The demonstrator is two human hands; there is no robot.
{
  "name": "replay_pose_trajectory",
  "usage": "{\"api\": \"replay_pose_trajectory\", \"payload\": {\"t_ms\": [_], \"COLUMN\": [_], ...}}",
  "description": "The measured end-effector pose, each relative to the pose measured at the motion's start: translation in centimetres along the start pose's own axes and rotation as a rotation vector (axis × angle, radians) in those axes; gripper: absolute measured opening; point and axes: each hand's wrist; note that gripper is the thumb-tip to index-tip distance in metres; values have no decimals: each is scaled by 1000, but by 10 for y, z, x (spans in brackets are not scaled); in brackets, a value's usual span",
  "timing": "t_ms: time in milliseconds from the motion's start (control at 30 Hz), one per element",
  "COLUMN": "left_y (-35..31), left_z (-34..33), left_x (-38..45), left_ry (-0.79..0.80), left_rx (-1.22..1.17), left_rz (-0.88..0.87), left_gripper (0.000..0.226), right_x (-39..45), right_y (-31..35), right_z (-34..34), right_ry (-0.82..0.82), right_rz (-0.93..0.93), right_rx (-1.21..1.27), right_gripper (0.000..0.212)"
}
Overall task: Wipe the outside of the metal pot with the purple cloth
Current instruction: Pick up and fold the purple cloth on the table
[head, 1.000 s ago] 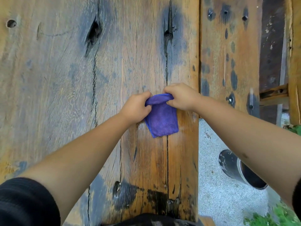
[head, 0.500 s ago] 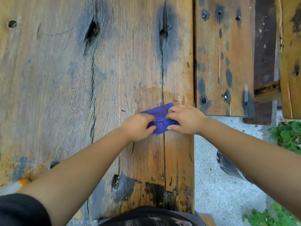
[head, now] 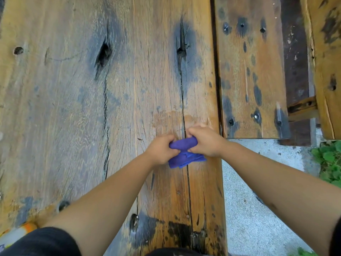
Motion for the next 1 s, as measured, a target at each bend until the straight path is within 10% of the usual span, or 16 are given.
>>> {"api": "replay_pose_trajectory", "payload": {"t_ms": [200, 467, 1000], "left_y": [-25, -91, -145], "left_z": [16, 6, -91], "left_x": [-38, -107, -187], "left_ry": [-80, -72, 71], "left_rx": [-476, -1014, -710], "left_rz": [23, -41, -242], "left_gripper": [25, 28, 15], "right_x": [-53, -135, -302], "right_y": [22, 60, 74], "right_z": [4, 7, -63], "right_ry": [-257, -627, -1021], "right_rz": [-160, -134, -361], "right_rx": [754, 1176, 1374], "right_gripper": [34, 33, 37]}}
Point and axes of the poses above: each hand's wrist, its own x-axis towards the middle knuckle, its own z-axis out of the back of the hand, y = z × x, and after that the axes turned 4 degrees about -x, right-handed
